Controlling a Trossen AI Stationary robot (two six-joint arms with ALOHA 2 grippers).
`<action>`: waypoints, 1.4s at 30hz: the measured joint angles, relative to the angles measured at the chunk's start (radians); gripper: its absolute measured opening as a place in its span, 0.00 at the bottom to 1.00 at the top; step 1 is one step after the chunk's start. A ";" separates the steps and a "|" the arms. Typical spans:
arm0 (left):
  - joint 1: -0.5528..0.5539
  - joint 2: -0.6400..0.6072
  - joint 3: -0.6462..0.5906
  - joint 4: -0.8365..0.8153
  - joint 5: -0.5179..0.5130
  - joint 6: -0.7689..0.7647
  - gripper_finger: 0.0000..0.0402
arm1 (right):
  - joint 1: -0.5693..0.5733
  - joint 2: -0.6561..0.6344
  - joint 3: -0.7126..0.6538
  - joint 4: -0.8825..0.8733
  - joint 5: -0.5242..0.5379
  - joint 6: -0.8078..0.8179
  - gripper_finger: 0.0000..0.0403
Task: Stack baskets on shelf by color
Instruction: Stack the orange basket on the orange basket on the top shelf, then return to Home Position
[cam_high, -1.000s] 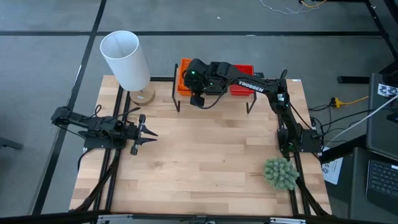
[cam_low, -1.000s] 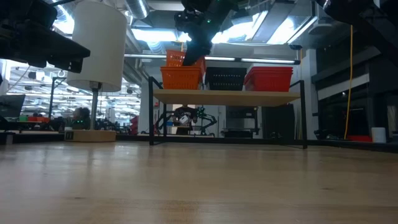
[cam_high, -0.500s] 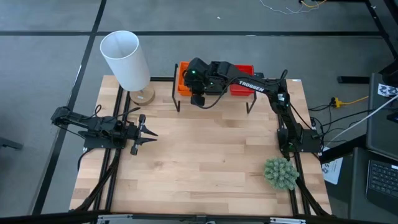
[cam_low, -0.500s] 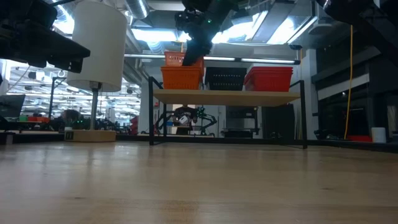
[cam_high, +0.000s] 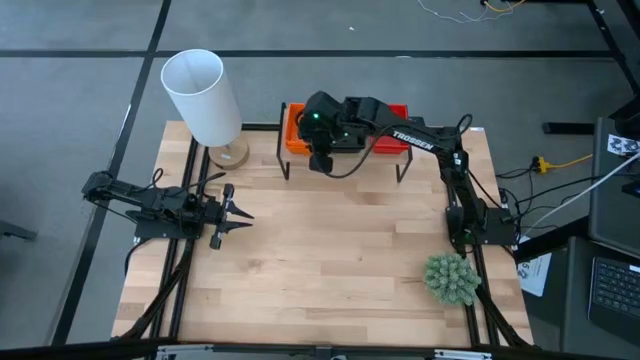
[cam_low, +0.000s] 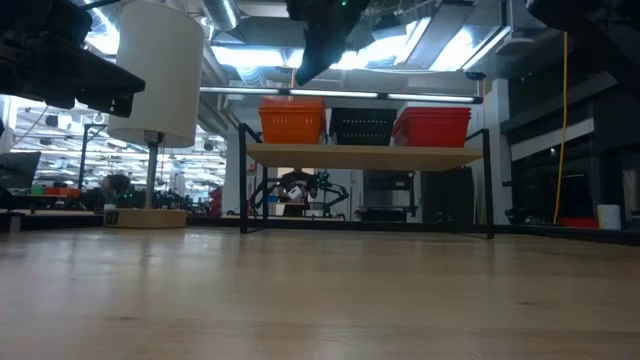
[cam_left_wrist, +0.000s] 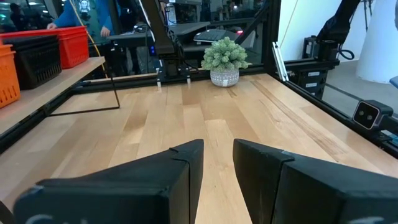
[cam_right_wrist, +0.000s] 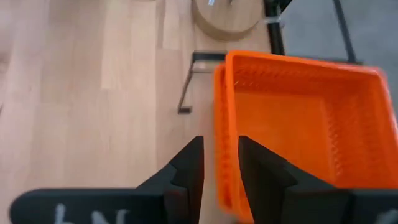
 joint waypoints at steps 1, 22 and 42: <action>0.000 0.000 0.000 0.000 0.000 0.000 0.20 | 0.003 -0.003 0.000 -0.017 0.000 0.011 0.24; 0.000 0.000 0.000 0.000 0.000 0.000 0.20 | 0.055 -0.032 -0.001 -0.289 -0.007 0.092 0.24; 0.000 0.000 0.000 0.000 0.000 0.000 0.20 | 0.214 -0.114 -0.502 -0.140 -0.112 0.109 0.24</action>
